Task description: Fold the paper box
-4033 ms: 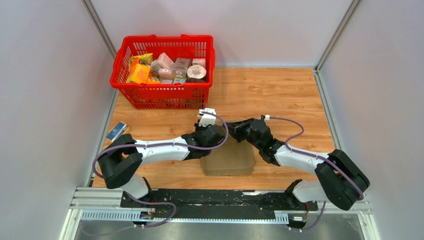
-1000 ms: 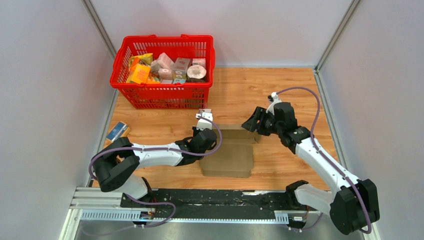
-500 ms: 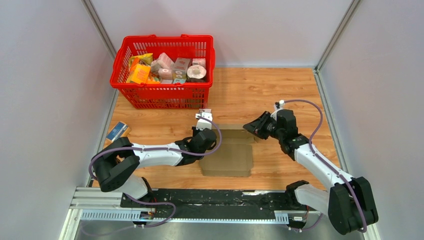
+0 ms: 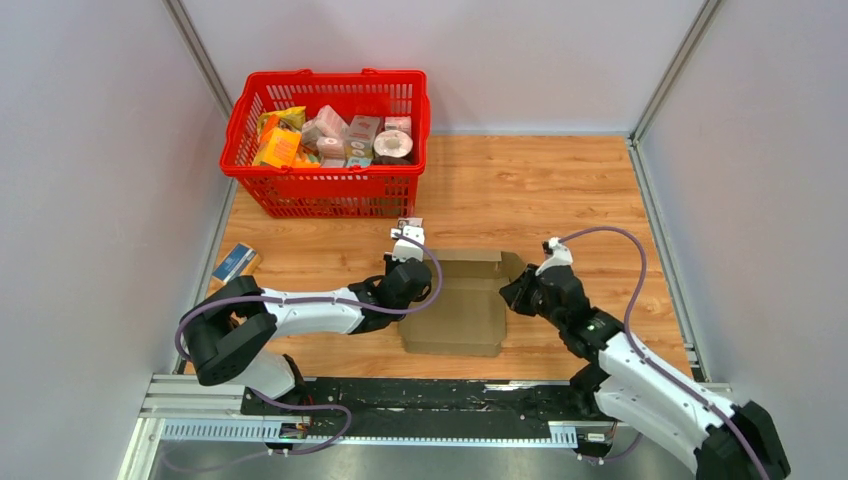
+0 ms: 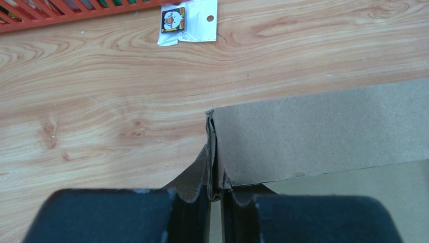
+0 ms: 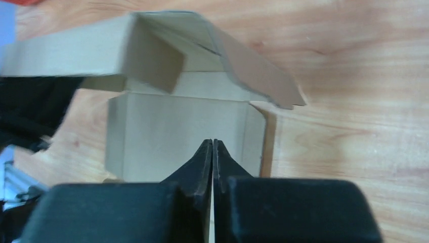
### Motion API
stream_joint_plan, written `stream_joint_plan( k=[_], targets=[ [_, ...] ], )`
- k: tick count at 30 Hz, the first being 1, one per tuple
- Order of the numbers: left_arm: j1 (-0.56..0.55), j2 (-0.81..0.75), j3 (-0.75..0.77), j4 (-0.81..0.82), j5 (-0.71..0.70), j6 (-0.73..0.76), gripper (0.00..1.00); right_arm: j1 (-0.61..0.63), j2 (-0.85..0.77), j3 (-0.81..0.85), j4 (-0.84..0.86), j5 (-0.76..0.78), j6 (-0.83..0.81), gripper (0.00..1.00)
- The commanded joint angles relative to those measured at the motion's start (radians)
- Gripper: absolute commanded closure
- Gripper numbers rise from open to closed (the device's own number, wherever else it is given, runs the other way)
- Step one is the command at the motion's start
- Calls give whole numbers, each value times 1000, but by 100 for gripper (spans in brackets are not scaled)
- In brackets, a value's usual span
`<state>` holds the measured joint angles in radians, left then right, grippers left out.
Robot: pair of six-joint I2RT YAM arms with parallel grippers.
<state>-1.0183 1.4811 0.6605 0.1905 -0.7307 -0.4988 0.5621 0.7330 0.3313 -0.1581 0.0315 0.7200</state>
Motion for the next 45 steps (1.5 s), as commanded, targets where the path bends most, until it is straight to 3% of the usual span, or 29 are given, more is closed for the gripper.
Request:
stream_joint_plan(
  k=[1, 9, 14, 20, 23, 31, 38, 45],
  targets=[
    [-9, -15, 16, 13, 4, 17, 100, 47, 153, 14, 149, 195, -74, 100],
    [-11, -10, 19, 10, -3, 16, 100, 68, 413, 104, 161, 453, -65, 100],
    [-12, -10, 21, 10, -4, 20, 100, 68, 445, 78, 233, 462, -63, 100],
    [-12, -15, 16, 15, -3, 19, 100, 68, 441, 89, 140, 518, -44, 100],
    [-11, -15, 11, 21, -4, 17, 100, 68, 447, 78, 149, 501, -48, 100],
    [-11, -15, 13, 21, -3, 19, 100, 70, 476, 35, 382, 279, -54, 100],
    [-12, -16, 10, 23, -1, 19, 100, 70, 471, -11, 463, 214, -5, 100],
    [-12, -15, 16, 20, 2, 22, 100, 70, 591, -11, 566, 168, 13, 100]
  ],
)
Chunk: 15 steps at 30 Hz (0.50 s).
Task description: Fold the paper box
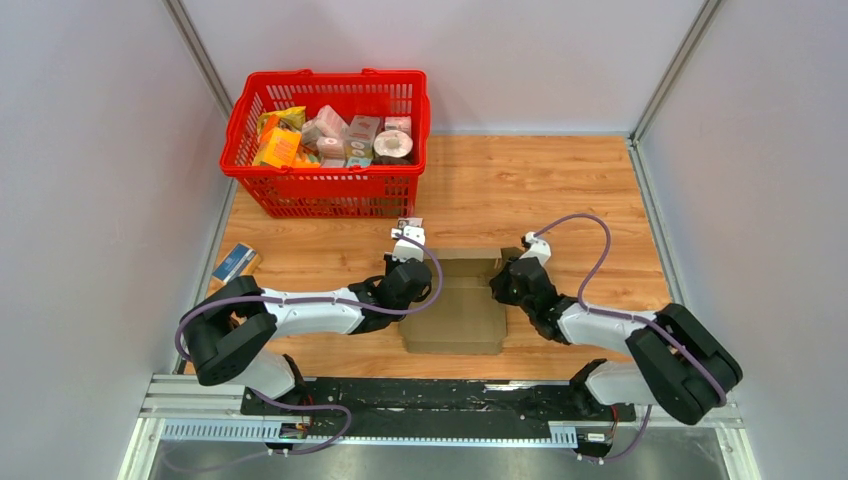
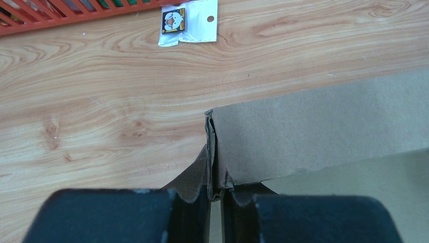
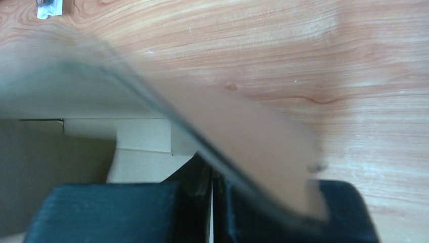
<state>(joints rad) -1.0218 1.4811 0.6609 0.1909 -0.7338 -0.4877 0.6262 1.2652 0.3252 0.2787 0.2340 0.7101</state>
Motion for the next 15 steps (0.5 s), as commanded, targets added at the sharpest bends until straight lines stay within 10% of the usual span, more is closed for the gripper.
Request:
stream_joint_plan(
  k=[1, 10, 15],
  targets=[
    [-9, -13, 14, 21, 5, 9, 100, 6, 97, -2, 135, -35, 25, 100],
    [-9, -18, 6, 27, 5, 8, 100, 6, -19, 1, -60, -10, 55, 100],
    [-9, -22, 5, 27, 2, 8, 100, 1, -314, 75, -479, 72, -12, 61]
  ],
)
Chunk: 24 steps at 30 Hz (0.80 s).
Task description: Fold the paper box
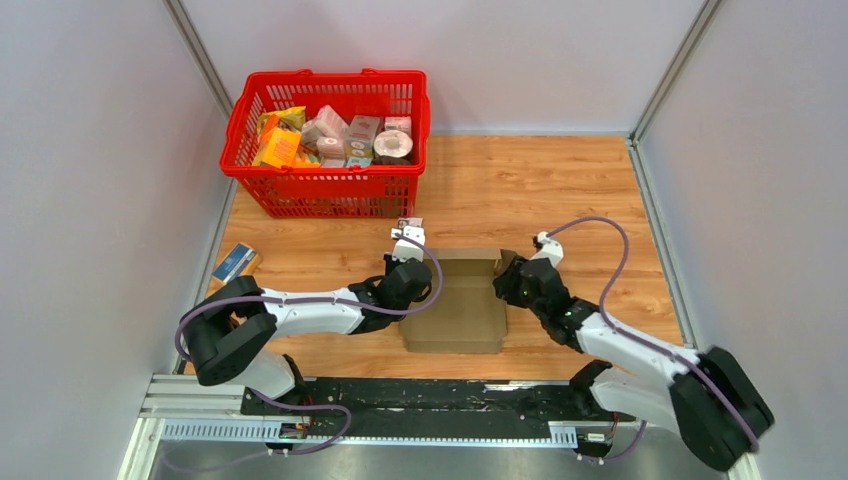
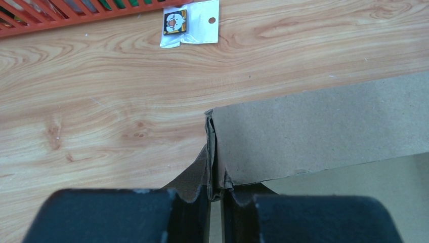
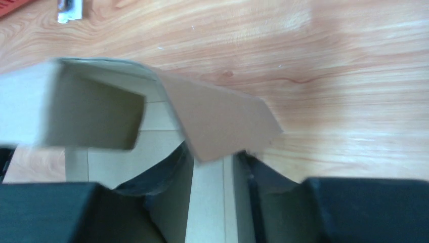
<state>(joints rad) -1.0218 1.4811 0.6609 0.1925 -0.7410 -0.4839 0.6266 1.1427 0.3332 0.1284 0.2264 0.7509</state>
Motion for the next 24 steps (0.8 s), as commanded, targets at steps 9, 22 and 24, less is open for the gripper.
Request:
stream_joint_plan(
  k=[9, 22, 24],
  targets=[
    [-9, -24, 2, 28, 11, 4, 100, -24, -307, -51, -256, -148, -15, 88],
    [-9, -42, -17, 42, 17, 2, 100, -16, -196, -106, -269, 4, 111, 93],
    [-9, -44, -18, 45, 18, 2, 100, -19, -277, -85, -343, 62, 100, 79]
  ],
)
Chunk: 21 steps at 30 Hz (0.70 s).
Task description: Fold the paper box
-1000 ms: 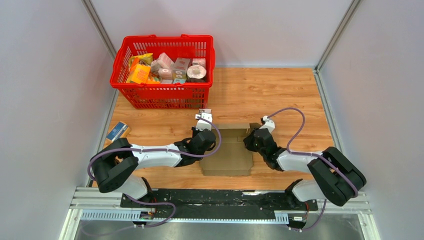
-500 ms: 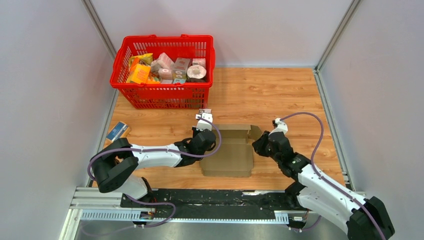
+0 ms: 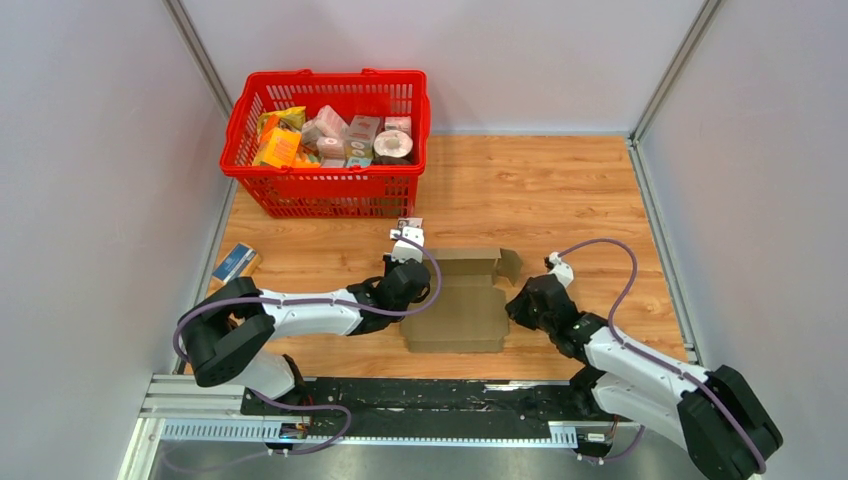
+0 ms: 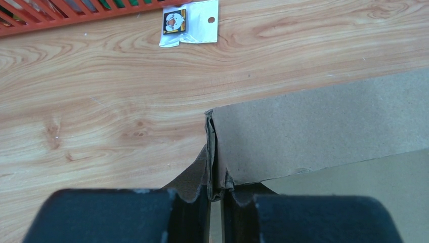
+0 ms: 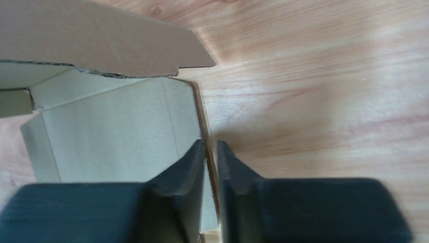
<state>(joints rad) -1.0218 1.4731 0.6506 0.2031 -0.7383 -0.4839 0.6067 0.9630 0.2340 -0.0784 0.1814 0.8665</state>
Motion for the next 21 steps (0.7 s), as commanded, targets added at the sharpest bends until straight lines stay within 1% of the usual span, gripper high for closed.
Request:
stream_joint_plan(
  k=[1, 3, 4, 6, 7, 8, 9, 12, 15, 16, 17, 18, 21],
  targets=[
    [-9, -34, -8, 35, 17, 2, 100, -1, -122, 4, -121, 99, -36, 70],
    [-9, -36, -8, 35, 16, 4, 100, -1, -176, 14, -133, 136, -43, 64],
    [-9, -37, -8, 35, 16, 4, 100, -2, -185, 45, -155, 162, -49, 51],
    [-9, -43, -15, 41, 17, 4, 100, -2, -191, 86, -176, 199, -128, 41],
    [-9, -45, -19, 45, 17, 2, 100, -2, -187, 128, -178, 201, -164, 39],
    [-9, -45, -22, 51, 19, 2, 100, -4, -169, 143, -163, 190, -220, 39],
    [-9, -45, -22, 50, 19, 2, 100, -4, -156, 157, -156, 185, -242, 39],
    [-9, -46, -20, 50, 20, 5, 100, -2, -84, 186, -86, 161, -319, 44],
    [-9, -45, -22, 48, 22, 7, 100, -1, 3, 221, -64, 116, -350, 67],
    [-9, -46, -22, 50, 22, 5, 100, 2, 23, 231, -72, 106, -343, 86],
    [-9, -46, -23, 50, 23, 5, 100, 5, 49, 243, -86, 87, -337, 93],
    [-9, -46, -23, 51, 24, 5, 100, 13, 57, 261, -96, 83, -313, 99],
    [-9, -46, -22, 52, 22, 7, 100, 50, 45, 304, -156, 110, -279, 100]
  ],
)
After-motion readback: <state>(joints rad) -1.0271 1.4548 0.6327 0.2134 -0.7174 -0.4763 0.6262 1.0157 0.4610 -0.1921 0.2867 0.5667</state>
